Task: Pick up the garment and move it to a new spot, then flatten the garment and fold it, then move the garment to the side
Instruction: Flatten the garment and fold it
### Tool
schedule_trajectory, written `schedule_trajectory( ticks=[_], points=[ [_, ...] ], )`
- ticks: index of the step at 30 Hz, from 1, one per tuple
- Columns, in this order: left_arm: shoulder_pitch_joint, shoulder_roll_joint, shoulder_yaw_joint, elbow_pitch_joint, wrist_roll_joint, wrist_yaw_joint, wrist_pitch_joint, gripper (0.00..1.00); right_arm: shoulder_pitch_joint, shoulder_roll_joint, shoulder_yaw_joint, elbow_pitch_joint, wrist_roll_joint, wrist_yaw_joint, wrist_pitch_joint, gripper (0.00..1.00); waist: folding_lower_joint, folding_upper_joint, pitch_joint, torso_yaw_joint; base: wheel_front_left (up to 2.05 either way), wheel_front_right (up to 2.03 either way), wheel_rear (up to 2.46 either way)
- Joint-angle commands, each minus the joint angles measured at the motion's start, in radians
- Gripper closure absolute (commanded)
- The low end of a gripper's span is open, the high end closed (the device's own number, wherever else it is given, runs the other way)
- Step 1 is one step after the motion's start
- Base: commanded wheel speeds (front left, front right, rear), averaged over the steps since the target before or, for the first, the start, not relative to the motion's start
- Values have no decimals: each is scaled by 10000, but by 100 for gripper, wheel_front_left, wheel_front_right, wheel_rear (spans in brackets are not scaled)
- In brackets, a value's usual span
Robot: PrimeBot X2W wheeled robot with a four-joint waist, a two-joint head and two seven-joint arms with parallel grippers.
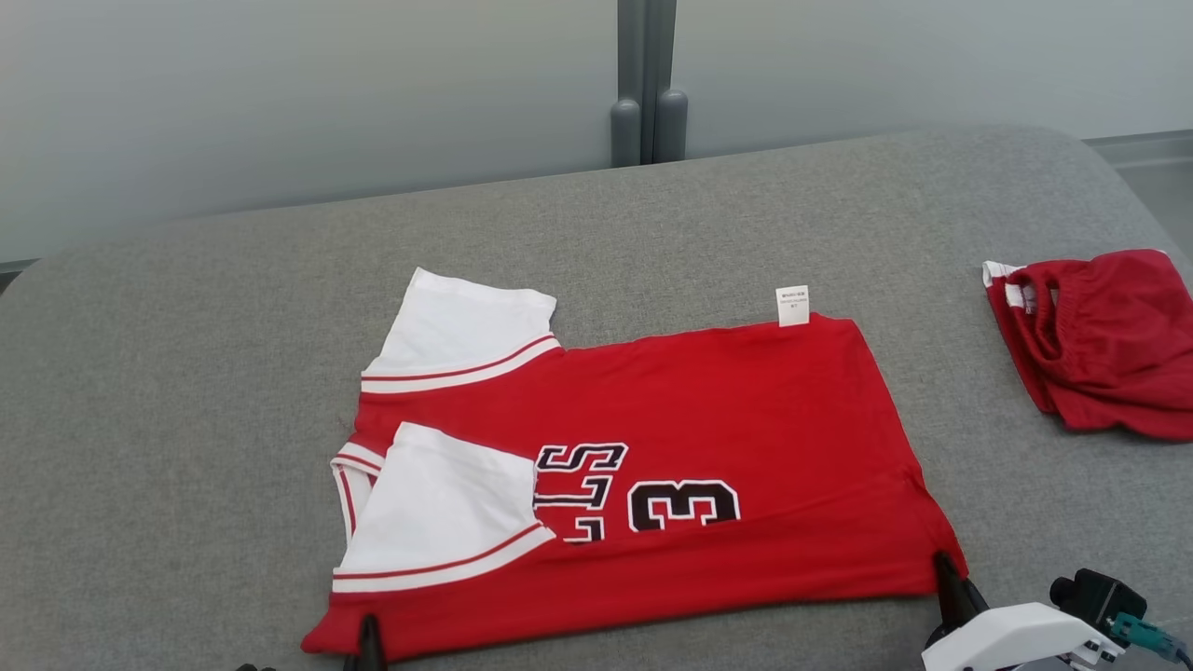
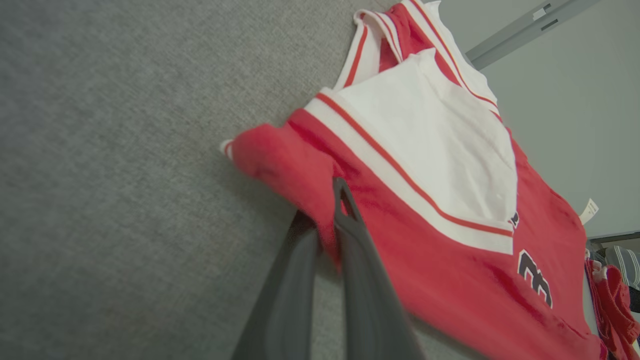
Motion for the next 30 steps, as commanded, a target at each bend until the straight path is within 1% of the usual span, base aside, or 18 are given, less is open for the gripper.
schedule_trajectory(
  ticks=[1,2,3,6,11,14,16,19,22,23,24,30],
  points=[
    [-120,94,105,44,2,59,-67,52,224,-107,-98,-89,52,-19,-12,0,0,0,-23,6,0,0,0],
    [-106,95,156,43,20,74,-70,15,287,-106,-129,-120,52,-19,-31,0,0,0,-40,6,0,0,0],
    [-70,91,202,8,68,71,-69,0,325,-97,-152,-168,59,-17,-47,0,0,0,-53,5,0,0,0],
    [65,149,360,-122,168,90,-64,0,395,-69,-250,-260,3,-11,-99,0,0,0,-87,-2,0,0,0],
    [468,384,1009,-711,593,269,-57,0,658,-77,-687,-514,-243,-11,-130,0,0,0,-169,-50,0,0,0],
    [510,539,1277,-1165,946,367,-48,0,701,-75,-919,-865,-459,-11,-87,0,0,0,-210,-92,0,0,0],
    [339,651,1281,-1393,1136,405,-47,0,733,-75,-1044,-1145,-623,-11,-12,0,0,0,-231,-115,0,0,0],
    [-211,891,1028,-1618,1524,352,68,0,717,-73,-1104,-1631,-835,-11,186,0,0,0,-237,-139,0,0,0],
    [-890,1233,585,-1755,1944,254,488,0,695,-71,-1004,-2192,-1065,-11,473,0,0,0,-208,-182,0,0,0],
    [-1780,1550,152,-1821,2262,95,1147,0,662,-74,-903,-2732,-1329,-11,824,0,0,0,-102,-253,0,0,0],
    [-2102,1643,7,-1815,2334,22,1408,0,626,-74,-871,-2915,-1409,-11,931,0,0,0,-54,-285,0,0,0],
    [-4033,2110,-728,-1243,3020,-204,2497,0,237,-72,-689,-3709,-1830,-11,1447,0,0,0,486,-573,0,0,0]
  ],
)
